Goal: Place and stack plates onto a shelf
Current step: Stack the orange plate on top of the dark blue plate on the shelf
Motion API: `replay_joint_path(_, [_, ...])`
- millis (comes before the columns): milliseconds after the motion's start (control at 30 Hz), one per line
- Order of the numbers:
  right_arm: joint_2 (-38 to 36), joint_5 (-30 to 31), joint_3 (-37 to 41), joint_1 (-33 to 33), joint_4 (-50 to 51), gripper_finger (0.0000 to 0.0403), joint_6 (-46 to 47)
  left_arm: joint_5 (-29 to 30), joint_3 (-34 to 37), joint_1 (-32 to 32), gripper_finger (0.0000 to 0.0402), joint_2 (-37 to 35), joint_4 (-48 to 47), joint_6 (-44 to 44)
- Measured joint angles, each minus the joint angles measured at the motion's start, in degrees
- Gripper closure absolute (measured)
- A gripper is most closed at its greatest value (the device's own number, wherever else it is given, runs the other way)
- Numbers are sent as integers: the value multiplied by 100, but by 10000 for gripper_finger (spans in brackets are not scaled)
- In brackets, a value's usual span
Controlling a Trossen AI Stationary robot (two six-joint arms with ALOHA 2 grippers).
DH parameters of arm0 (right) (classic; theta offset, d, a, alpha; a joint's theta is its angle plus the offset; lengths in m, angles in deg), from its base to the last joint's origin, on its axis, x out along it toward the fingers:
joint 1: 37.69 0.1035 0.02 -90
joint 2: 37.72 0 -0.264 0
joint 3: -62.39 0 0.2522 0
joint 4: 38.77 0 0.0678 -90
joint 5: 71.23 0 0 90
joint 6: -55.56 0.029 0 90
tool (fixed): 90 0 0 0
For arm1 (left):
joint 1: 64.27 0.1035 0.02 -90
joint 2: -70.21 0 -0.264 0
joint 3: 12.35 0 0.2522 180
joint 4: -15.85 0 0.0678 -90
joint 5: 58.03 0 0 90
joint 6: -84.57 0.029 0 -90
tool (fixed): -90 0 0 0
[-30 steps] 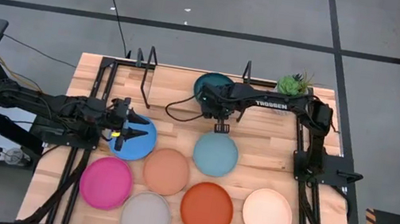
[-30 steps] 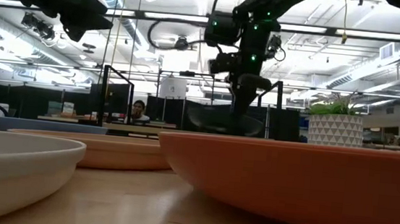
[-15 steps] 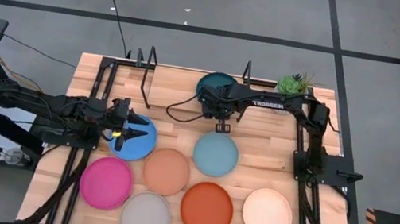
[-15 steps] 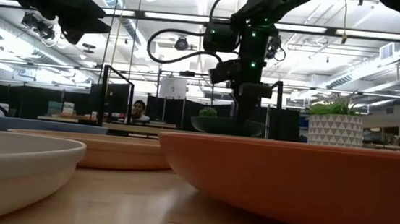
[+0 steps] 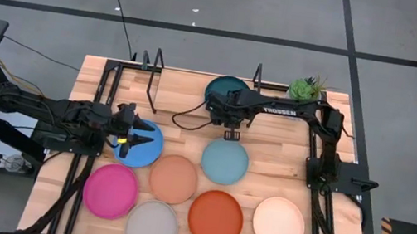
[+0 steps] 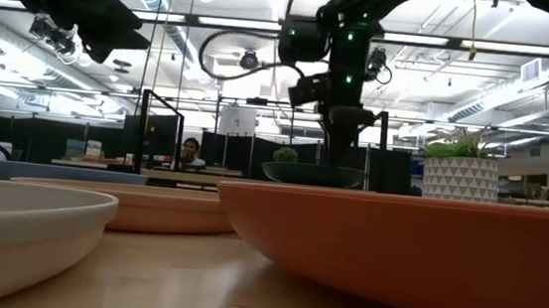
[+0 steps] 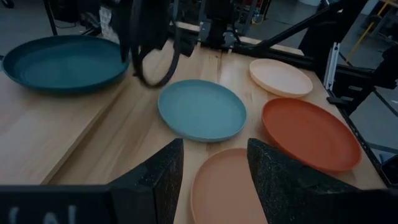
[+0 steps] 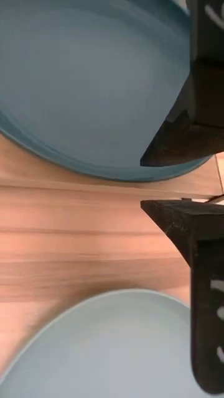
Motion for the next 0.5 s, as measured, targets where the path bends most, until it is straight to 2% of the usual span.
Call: replay_joint_path(500, [-668, -39, -31, 1080, -61, 298, 736, -15, 0, -2, 217, 28, -615, -683])
